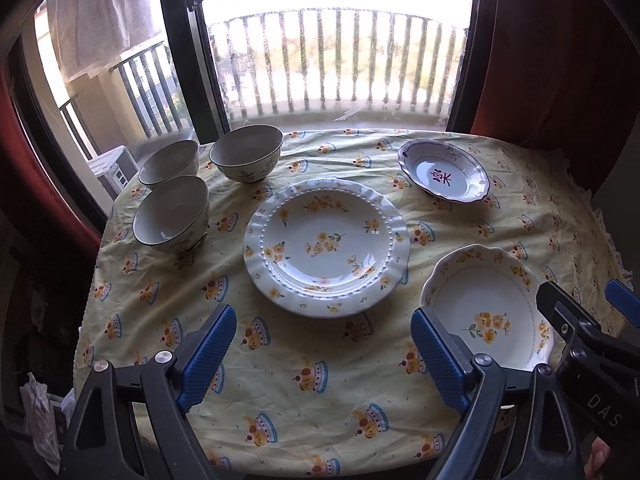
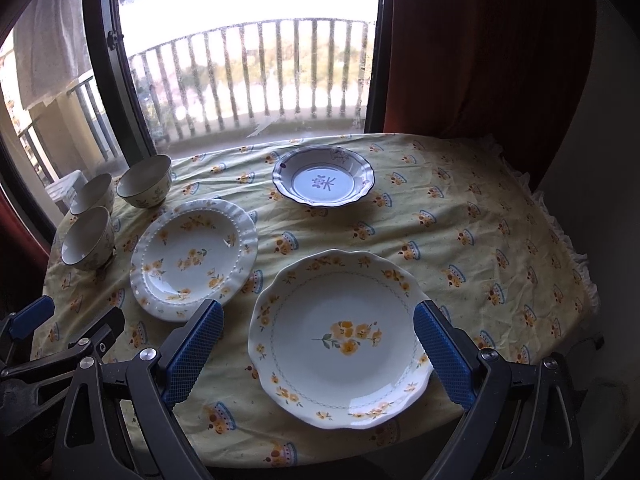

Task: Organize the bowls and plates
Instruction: 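Move both grippers to the large flat orange-flower plate and grip its rim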

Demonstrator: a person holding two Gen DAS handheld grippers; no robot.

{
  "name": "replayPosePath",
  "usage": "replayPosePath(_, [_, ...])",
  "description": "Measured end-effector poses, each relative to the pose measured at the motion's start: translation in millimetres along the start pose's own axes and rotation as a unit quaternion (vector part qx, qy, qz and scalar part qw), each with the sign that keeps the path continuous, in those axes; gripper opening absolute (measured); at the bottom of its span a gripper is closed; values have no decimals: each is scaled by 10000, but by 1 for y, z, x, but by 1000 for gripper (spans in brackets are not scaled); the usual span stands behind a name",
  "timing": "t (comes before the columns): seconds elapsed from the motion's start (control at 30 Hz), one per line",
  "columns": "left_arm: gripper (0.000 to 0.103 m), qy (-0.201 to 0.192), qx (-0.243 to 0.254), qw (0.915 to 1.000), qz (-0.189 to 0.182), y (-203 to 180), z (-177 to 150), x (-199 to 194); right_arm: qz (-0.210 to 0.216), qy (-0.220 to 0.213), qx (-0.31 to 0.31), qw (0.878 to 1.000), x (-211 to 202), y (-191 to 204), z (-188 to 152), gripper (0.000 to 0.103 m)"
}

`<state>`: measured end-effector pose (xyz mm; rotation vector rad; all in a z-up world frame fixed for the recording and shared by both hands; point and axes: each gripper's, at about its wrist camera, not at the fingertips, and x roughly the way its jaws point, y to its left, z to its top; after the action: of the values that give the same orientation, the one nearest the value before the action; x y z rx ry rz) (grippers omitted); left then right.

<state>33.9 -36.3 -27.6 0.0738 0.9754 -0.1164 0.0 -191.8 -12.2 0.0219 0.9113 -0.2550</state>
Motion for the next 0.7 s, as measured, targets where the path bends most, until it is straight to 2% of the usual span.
replayPosePath(0.4, [82,567,-331,9978,72,-78,-9,56,140,452,-358,9982,62,-72,1,95])
replayPosePath(0.7, [78,1060,-537,9927,205,-112,-28,104,305,992,-571,9930,124,-107,-11,92])
